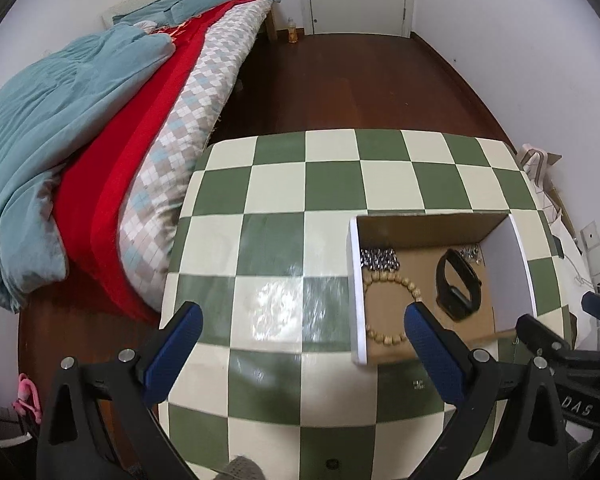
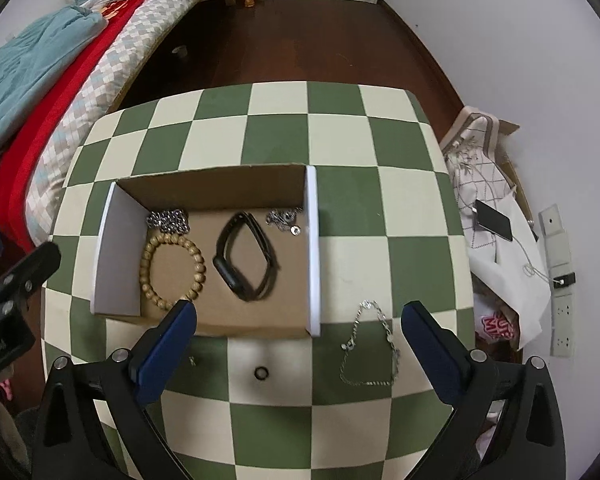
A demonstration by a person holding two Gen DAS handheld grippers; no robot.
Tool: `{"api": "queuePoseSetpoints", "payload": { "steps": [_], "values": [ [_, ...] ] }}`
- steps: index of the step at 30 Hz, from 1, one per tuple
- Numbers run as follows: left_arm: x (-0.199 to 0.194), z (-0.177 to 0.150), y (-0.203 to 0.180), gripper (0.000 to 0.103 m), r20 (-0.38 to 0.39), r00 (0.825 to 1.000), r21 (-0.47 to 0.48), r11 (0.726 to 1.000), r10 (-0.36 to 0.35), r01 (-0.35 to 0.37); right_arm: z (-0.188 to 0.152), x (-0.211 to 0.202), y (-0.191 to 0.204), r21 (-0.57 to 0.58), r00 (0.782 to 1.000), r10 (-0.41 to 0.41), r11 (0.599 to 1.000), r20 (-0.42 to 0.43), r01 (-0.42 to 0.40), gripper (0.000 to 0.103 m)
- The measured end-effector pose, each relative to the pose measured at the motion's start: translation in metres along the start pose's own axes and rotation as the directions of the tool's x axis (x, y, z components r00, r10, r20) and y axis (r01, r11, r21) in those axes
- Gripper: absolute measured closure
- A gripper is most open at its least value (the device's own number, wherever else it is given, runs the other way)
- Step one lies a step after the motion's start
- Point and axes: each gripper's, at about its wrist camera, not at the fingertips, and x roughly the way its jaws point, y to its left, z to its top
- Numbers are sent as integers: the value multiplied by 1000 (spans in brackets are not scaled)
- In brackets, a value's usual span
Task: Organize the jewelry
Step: 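Lift both tools out of the box and back away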
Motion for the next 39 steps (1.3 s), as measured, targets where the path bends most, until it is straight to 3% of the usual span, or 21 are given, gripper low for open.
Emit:
{"api": "queuePoseSetpoints", "payload": {
  "steps": [15, 28, 33, 37, 39],
  "values": [
    [-83, -30, 5, 0, 127, 991, -47, 998, -39, 45, -33, -73, -11, 23, 990, -31, 999, 140, 28, 0],
    [-159, -61, 1, 0, 251, 966, -52, 996, -60, 75, -75, -167, -18, 34, 947, -48, 999, 317, 39, 0],
    [-182, -74, 7, 0, 311, 950, -96, 994, -21, 53, -95, -198, -22, 45, 927, -30, 999, 374, 15, 0],
    [-190, -86, 12, 0, 356, 933, -127, 992, 50, -4, -113, -212, -31, 59, 914, 9, 998, 405, -36, 0],
    [-183, -93, 15, 0, 356, 930, -136, 989, 96, -50, -123, -208, -36, 74, 918, 0, 997, 398, -31, 0]
  ]
}}
